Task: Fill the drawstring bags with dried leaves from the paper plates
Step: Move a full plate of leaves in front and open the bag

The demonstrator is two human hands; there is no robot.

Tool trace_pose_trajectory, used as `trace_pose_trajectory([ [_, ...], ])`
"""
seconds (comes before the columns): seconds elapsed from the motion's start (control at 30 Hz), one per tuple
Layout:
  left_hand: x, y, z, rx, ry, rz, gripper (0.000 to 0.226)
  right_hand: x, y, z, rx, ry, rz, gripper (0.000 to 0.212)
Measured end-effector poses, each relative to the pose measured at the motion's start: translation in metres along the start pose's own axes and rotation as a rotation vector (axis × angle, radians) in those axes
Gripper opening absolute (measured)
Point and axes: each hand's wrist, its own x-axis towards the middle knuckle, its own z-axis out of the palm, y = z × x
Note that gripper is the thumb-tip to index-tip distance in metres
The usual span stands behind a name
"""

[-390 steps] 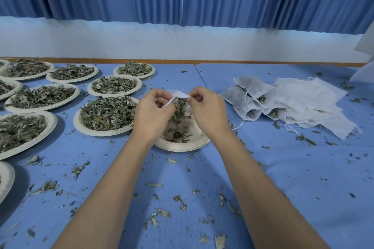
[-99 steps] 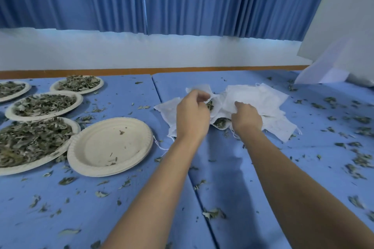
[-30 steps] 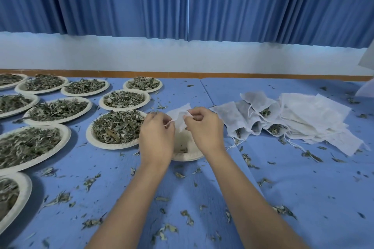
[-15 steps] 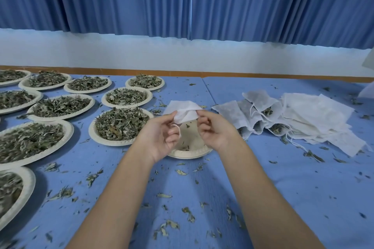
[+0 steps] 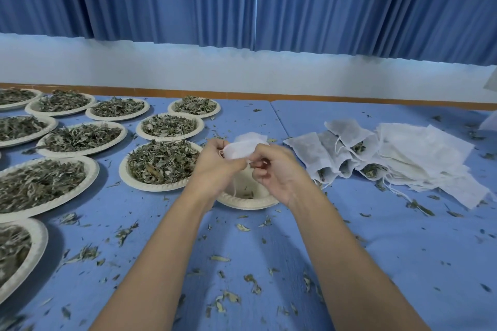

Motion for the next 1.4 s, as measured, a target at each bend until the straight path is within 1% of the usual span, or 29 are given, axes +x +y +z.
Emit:
trace_pose_trajectory([
  [0.07, -0.001, -0.002, 0.003, -0.046, 0.074, 0.023, 0.022, 0.001, 0.004, 0.006, -0.167, 0.078, -0.076, 0.02],
  [0.1, 0.0, -0.003, 0.004, -0.048, 0.128, 0.038, 0.021, 0.002, 0.007, 0.009, -0.293, 0.123, -0.114, 0.017],
  [0.13, 0.0, -0.005, 0.004, -0.016, 0.181, 0.068, 0.022, 0.001, 0.009, 0.011, -0.469, 0.18, -0.176, 0.015],
  [0.2, -0.001, -0.007, 0.004, 0.121, 0.271, 0.172, 0.017, 0.001, 0.016, 0.013, -0.801, 0.277, -0.367, 0.013],
  [0.23, -0.002, -0.008, 0.005, 0.187, 0.31, 0.236, 0.014, 0.0, 0.019, 0.014, -0.892, 0.295, -0.452, 0.012],
  [0.27, -0.003, -0.008, 0.005, 0.25, 0.347, 0.297, 0.01, -0.002, 0.021, 0.015, -0.939, 0.293, -0.51, 0.017],
  [0.3, -0.004, -0.008, 0.004, 0.322, 0.378, 0.344, 0.01, -0.002, 0.022, 0.015, -0.979, 0.281, -0.55, 0.023],
  [0.33, -0.005, -0.009, 0.003, 0.407, 0.399, 0.374, 0.016, -0.002, 0.023, 0.015, -1.046, 0.277, -0.582, 0.027],
  [0.43, -0.009, -0.013, -0.002, 0.685, 0.386, 0.404, 0.028, 0.001, 0.024, 0.012, -1.284, 0.316, -0.638, 0.036],
  [0.5, -0.011, -0.014, -0.002, 0.785, 0.338, 0.407, 0.03, 0.001, 0.027, 0.014, -1.268, 0.293, -0.618, 0.039],
  [0.6, -0.01, -0.013, -0.001, 0.825, 0.287, 0.453, 0.034, 0.001, 0.027, 0.018, -0.967, 0.277, -0.537, 0.037],
  [0.63, -0.009, -0.013, -0.003, 0.818, 0.292, 0.46, 0.035, 0.001, 0.026, 0.018, -0.89, 0.294, -0.531, 0.036],
  [0.67, -0.008, -0.012, -0.006, 0.797, 0.311, 0.454, 0.034, 0.002, 0.025, 0.017, -0.883, 0.31, -0.537, 0.035],
  [0.77, -0.005, -0.013, -0.019, 0.729, 0.42, 0.427, 0.026, 0.001, 0.025, 0.017, -1.142, 0.344, -0.65, 0.036],
  [0.8, -0.003, -0.013, -0.023, 0.733, 0.459, 0.432, 0.025, -0.001, 0.025, 0.021, -1.146, 0.326, -0.681, 0.034],
  [0.83, -0.002, -0.015, -0.027, 0.732, 0.504, 0.433, 0.026, -0.002, 0.026, 0.027, -1.074, 0.267, -0.68, 0.033],
  [0.87, 0.0, -0.016, -0.034, 0.713, 0.561, 0.424, 0.028, -0.003, 0.026, 0.034, -0.948, 0.18, -0.635, 0.036],
  [0.93, 0.005, -0.018, -0.052, 0.603, 0.701, 0.359, 0.032, -0.003, 0.024, 0.05, -0.659, 0.015, -0.46, 0.05],
  [0.97, 0.009, -0.019, -0.062, 0.517, 0.762, 0.306, 0.033, 0.001, 0.024, 0.056, -0.588, -0.006, -0.387, 0.051],
  [1.0, 0.012, -0.022, -0.072, 0.428, 0.806, 0.25, 0.034, 0.005, 0.023, 0.06, -0.615, 0.005, -0.345, 0.047],
  [1.03, 0.015, -0.026, -0.08, 0.357, 0.829, 0.197, 0.035, 0.007, 0.022, 0.064, -0.724, 0.032, -0.331, 0.042],
  [1.1, 0.018, -0.036, -0.09, 0.28, 0.814, 0.109, 0.038, 0.015, 0.023, 0.071, -0.985, 0.054, -0.315, 0.036],
  [1.17, 0.02, -0.045, -0.095, 0.23, 0.778, 0.05, 0.039, 0.025, 0.029, 0.077, -1.165, 0.023, -0.265, 0.036],
  [1.27, 0.023, -0.055, -0.096, 0.175, 0.751, 0.012, 0.037, 0.039, 0.037, 0.08, -1.386, -0.011, -0.178, 0.035],
  [1.33, 0.024, -0.058, -0.096, 0.152, 0.742, 0.019, 0.037, 0.046, 0.041, 0.078, -1.473, -0.007, -0.137, 0.037],
  [1.4, 0.026, -0.06, -0.095, 0.136, 0.744, 0.034, 0.037, 0.052, 0.044, 0.076, -1.554, -0.005, -0.134, 0.038],
])
